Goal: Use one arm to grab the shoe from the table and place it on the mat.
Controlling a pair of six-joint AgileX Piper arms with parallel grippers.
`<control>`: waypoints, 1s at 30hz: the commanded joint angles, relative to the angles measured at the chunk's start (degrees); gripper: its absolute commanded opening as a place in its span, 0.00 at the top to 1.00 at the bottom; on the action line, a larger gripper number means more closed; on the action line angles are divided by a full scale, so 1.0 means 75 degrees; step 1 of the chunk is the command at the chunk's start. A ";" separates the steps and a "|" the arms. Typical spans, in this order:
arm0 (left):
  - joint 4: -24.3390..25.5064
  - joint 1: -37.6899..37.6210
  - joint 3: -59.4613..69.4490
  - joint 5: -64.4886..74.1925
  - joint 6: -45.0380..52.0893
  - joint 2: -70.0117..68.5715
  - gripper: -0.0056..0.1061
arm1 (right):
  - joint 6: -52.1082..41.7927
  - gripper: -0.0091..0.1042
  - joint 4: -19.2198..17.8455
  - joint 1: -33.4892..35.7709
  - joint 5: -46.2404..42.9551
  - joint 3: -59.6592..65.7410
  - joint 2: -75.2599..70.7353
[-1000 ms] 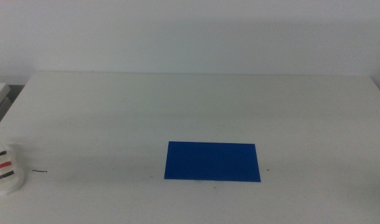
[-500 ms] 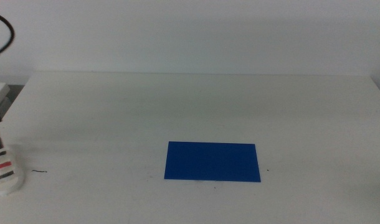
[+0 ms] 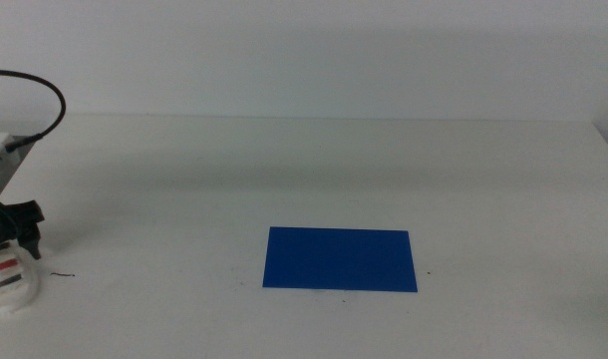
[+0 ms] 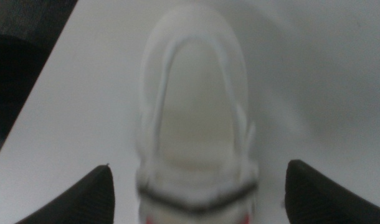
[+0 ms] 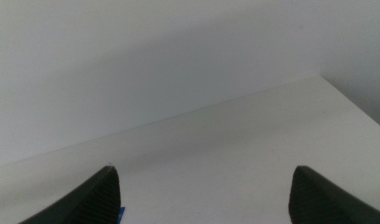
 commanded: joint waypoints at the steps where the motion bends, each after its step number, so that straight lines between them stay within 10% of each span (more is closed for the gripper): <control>1: 0.0056 0.0003 -0.0089 -0.0425 -0.0059 0.0174 0.11 | -0.0024 0.22 -0.0074 0.0014 -0.0062 0.0019 -0.0036; 5: 0.0113 0.0003 -0.0089 -0.0437 -0.0128 0.0234 0.24 | -0.0024 0.22 -0.0074 0.0014 -0.0062 0.0019 -0.0036; 12: -0.0630 -0.0772 -0.0988 0.1192 -0.0128 -0.0198 0.95 | -0.0024 0.22 -0.0074 0.0014 -0.0062 0.0019 -0.0036; 18: 0.0361 -0.3227 -0.3374 0.3373 -0.0855 0.0287 0.97 | -0.0024 0.22 -0.0074 0.0014 -0.0062 0.0019 -0.0036; 30: 0.0284 -0.6884 -0.7606 0.3955 -0.1337 0.3487 0.97 | -0.0024 0.22 -0.0074 0.0014 -0.0062 0.0019 -0.0036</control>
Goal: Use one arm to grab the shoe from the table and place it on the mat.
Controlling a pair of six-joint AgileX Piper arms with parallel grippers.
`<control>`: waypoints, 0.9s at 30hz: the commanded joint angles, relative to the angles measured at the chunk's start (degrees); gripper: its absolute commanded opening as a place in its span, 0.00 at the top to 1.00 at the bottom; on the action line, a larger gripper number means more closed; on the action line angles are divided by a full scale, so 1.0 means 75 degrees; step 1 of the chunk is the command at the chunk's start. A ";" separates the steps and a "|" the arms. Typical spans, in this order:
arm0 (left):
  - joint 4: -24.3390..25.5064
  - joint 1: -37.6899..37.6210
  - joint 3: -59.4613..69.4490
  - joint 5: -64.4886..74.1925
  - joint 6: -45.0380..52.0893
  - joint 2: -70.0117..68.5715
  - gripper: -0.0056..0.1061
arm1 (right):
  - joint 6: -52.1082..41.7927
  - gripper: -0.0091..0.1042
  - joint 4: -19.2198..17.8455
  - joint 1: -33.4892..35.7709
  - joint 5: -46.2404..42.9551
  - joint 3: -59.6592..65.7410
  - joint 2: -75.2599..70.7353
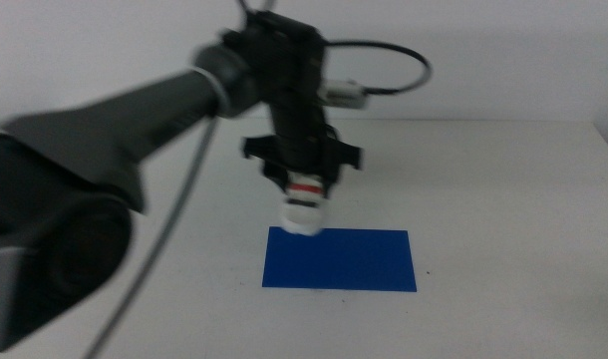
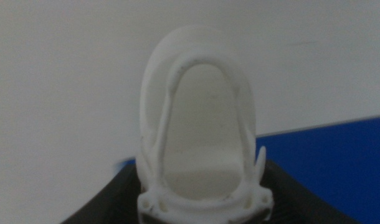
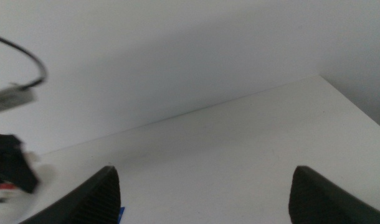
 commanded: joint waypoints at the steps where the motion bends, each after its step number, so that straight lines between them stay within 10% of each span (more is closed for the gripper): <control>1: -0.0046 -0.0308 -0.0506 0.0096 -0.0195 0.0332 0.97 | -0.0024 0.22 -0.0074 0.0014 -0.0062 0.0019 -0.0036; 15: -0.0679 -0.0601 -0.0674 0.0096 0.0072 0.0622 0.97 | -0.0024 0.22 -0.0074 0.0014 -0.0062 0.0019 -0.0036; 23: -0.1282 -0.0601 -0.0636 0.0096 0.8081 0.0608 0.97 | -0.0024 0.22 -0.0074 0.0014 -0.0062 0.0019 -0.0036; 27: -0.1260 -0.0601 -0.0521 0.0096 0.9663 0.0608 0.97 | -0.0024 0.22 -0.0074 0.0014 -0.0062 0.0019 -0.0036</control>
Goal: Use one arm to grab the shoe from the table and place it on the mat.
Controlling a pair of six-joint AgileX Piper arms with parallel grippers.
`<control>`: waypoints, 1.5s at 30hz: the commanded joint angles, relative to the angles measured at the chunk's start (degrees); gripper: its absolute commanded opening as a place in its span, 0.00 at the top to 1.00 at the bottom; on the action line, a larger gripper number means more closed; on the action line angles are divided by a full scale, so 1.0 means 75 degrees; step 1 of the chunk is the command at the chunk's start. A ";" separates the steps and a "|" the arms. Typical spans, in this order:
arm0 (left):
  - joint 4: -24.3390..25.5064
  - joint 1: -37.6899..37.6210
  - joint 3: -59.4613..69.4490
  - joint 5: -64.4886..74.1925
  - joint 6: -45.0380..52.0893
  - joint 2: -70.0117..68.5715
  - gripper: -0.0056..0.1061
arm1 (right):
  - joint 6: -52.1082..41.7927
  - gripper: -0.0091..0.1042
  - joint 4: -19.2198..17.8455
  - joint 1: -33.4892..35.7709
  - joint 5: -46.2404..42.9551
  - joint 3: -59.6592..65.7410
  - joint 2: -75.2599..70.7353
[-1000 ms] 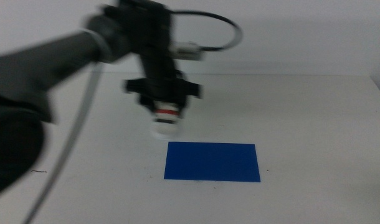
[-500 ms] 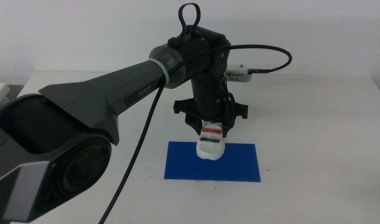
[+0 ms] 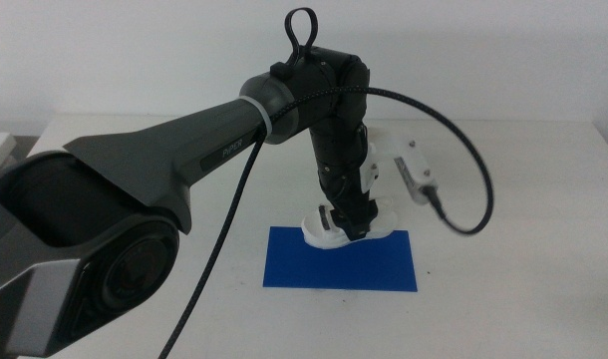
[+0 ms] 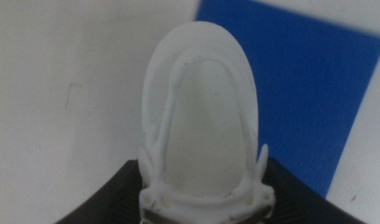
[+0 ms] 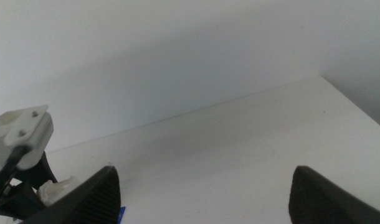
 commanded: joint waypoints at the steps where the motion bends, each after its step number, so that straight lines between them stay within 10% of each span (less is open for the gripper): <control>1: -0.0066 -0.0019 0.0026 0.0013 0.1116 -0.0073 0.97 | -0.0024 0.22 -0.0074 0.0014 -0.0062 0.0019 -0.0036; 23: -0.0245 -0.0019 0.1097 0.0013 0.2219 -0.0430 0.94 | -0.0024 0.22 -0.0074 0.0014 -0.0062 0.0019 -0.0036; 29: -0.0295 -0.0019 0.1168 0.0013 0.2284 -0.0400 0.67 | -0.0024 0.22 -0.0074 0.0014 -0.0062 0.0019 -0.0036; 31: -0.0266 -0.0019 0.1168 0.0013 0.2308 -0.0400 0.31 | -0.0024 0.22 -0.0074 0.0014 -0.0062 0.0019 -0.0036; 34: -0.0250 0.0015 0.1138 0.0013 0.2297 -0.0400 0.12 | -0.0024 0.22 -0.0074 0.0014 -0.0062 0.0019 -0.0036; 45: -0.0777 0.0920 0.1709 0.0013 0.0664 -0.3170 0.11 | -0.0024 0.22 -0.0074 0.0014 -0.0062 0.0019 -0.0036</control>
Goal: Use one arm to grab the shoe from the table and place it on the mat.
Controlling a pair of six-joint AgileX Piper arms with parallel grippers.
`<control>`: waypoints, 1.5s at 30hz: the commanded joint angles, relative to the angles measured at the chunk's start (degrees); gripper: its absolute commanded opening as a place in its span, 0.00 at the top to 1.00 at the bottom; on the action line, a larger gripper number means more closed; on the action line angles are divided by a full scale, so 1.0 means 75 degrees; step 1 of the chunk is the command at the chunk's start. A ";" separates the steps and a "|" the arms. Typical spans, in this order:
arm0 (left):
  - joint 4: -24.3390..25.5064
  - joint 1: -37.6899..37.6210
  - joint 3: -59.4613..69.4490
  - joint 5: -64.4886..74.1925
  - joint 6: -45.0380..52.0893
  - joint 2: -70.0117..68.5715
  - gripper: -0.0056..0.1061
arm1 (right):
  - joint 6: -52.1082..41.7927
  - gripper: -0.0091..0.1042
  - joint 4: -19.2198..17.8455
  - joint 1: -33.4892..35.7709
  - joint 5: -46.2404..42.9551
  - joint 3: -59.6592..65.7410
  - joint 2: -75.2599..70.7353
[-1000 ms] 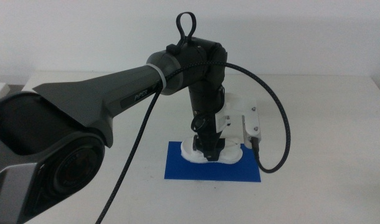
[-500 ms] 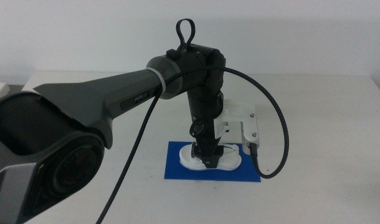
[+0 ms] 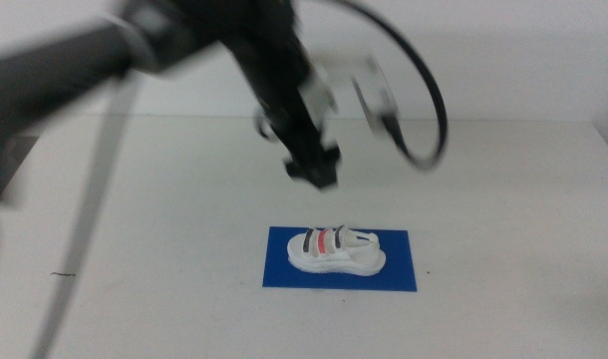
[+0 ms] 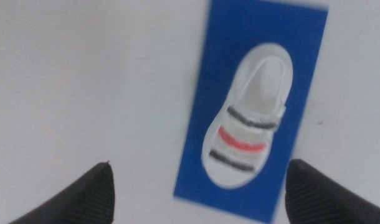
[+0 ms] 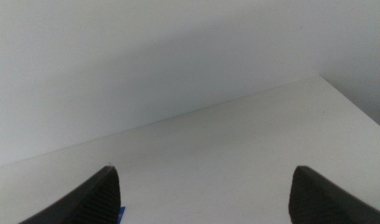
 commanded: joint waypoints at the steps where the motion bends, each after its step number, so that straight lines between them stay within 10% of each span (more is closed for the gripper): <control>1: -0.0413 0.0337 0.0533 0.0134 -0.0568 -0.1112 0.11 | -0.0024 0.22 -0.0074 0.0014 -0.0062 0.0019 -0.0036; 17: -0.0713 0.1877 0.9320 -0.7392 -0.4278 -0.9133 0.11 | -0.0024 0.22 -0.0074 0.0014 -0.0062 0.0019 -0.0036; 29: -0.1283 0.1877 1.2911 -1.0694 -0.4416 -1.1570 0.11 | -0.0024 0.22 -0.0074 0.0014 -0.0062 0.0019 -0.0036; 37: 0.1125 0.3330 1.3830 -0.9109 -0.7469 -1.3873 0.11 | -0.0024 0.22 -0.0074 0.0014 -0.0062 0.0019 -0.0036; 45: 0.1705 0.4099 1.4303 -0.8330 -0.7831 -1.5159 0.11 | -0.0024 0.22 -0.0074 0.0014 -0.0062 0.0019 -0.0036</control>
